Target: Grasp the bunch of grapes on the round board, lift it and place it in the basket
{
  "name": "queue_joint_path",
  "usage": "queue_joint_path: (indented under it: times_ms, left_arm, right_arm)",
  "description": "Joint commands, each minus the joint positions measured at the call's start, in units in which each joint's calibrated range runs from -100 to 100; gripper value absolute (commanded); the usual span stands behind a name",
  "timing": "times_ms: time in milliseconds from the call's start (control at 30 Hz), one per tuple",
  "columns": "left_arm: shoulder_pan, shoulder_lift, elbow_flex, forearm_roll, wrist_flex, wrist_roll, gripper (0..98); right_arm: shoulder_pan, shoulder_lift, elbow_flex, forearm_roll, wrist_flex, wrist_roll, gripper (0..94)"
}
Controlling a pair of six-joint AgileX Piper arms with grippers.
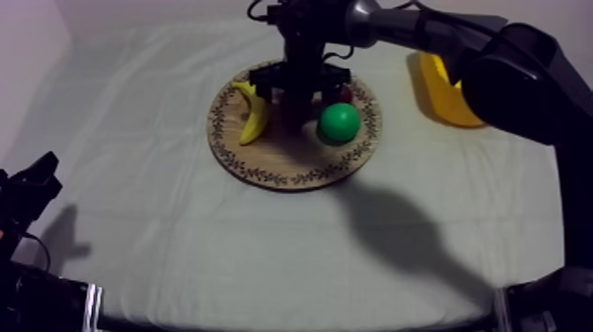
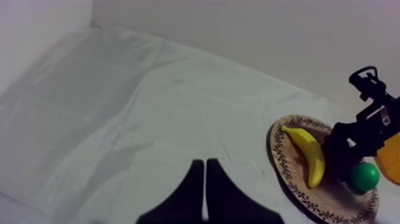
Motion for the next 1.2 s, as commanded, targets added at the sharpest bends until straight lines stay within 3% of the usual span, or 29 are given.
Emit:
queue_joint_path:
  times_ms: [0,233,467,600,1167]
  left_arm:
    - [0.0,0.0,0.0,0.01,0.0,0.0,0.1]
    - [0.0,0.0,0.0,0.01,0.0,0.0,0.1]
    - [0.0,0.0,0.0,0.01,0.0,0.0,0.1]
    - [0.0,0.0,0.0,0.01,0.0,0.0,0.1]
    - [0.0,0.0,0.0,0.01,0.0,0.0,0.1]
  right_arm:
    - [-0.1,0.4,-0.3,-0.1,0.0,0.1,84.3]
    - [0.0,1.5,-1.0,-0.1,-0.5,0.5,76.8]
    - [0.1,1.7,-1.2,-0.1,-0.5,0.7,48.7]
    - [0.0,1.7,-1.2,0.0,-0.6,0.9,38.5]
    - [-0.7,-7.7,8.8,1.2,-5.5,1.8,30.4]
